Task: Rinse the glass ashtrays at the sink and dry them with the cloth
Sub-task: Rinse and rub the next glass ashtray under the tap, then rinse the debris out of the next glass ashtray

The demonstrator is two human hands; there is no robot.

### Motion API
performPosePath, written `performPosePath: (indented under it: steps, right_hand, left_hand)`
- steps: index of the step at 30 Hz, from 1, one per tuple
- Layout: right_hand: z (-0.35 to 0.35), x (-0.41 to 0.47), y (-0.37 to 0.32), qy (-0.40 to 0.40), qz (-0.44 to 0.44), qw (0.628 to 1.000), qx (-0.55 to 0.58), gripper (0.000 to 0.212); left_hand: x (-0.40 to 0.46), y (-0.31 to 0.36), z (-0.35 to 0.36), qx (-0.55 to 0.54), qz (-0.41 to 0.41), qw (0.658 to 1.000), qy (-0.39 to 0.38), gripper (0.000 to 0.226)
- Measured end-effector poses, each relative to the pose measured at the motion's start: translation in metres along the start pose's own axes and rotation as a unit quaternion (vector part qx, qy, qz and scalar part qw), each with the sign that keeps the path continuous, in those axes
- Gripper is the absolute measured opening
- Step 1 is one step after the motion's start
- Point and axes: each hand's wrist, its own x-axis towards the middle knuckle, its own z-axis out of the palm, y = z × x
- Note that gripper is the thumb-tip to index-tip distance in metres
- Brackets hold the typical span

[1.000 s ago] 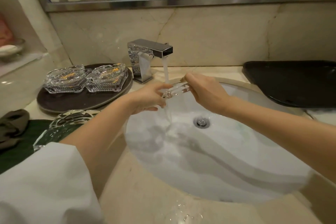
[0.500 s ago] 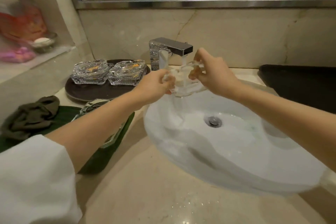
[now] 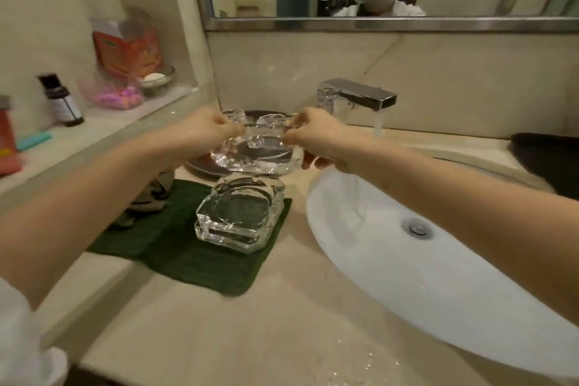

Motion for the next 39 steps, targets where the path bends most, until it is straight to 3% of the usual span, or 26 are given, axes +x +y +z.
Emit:
performPosePath:
  steps: [5,12,18,23,26,32,39]
  right_hand:
    - [0.036,0.002,0.003,-0.057,0.002,0.997,-0.050,0.018]
    - [0.046,0.006,-0.007,-0.045,-0.022,0.998,-0.049,0.016]
    - [0.072,0.035,-0.045,-0.074,-0.058,0.995,-0.034,0.014]
    - [0.102,0.061,-0.056,-0.098,-0.072,0.987,-0.107,0.021]
    - [0.115,0.069,-0.053,-0.139,-0.080,0.970,-0.181,0.014]
    - [0.128,0.076,-0.047,-0.157,-0.073,0.918,-0.356,0.027]
    - [0.123,0.077,-0.049,-0.187,-0.093,0.890,-0.406,0.031]
  left_hand:
    - [-0.015,-0.037,0.006,0.082,0.010,0.997,-0.002,0.030]
    - [-0.017,-0.050,0.001,0.108,0.026,0.994,0.024,0.024]
    - [-0.007,-0.077,-0.044,0.128,0.000,0.988,0.087,0.026]
    - [-0.001,-0.109,-0.054,0.153,-0.038,0.985,0.070,0.029]
    - [0.000,-0.123,-0.045,0.146,-0.049,0.987,0.048,0.029]
    - [0.005,-0.135,-0.031,0.210,-0.020,0.977,0.031,0.028]
    - [0.003,-0.136,-0.022,0.313,0.030,0.948,0.042,0.029]
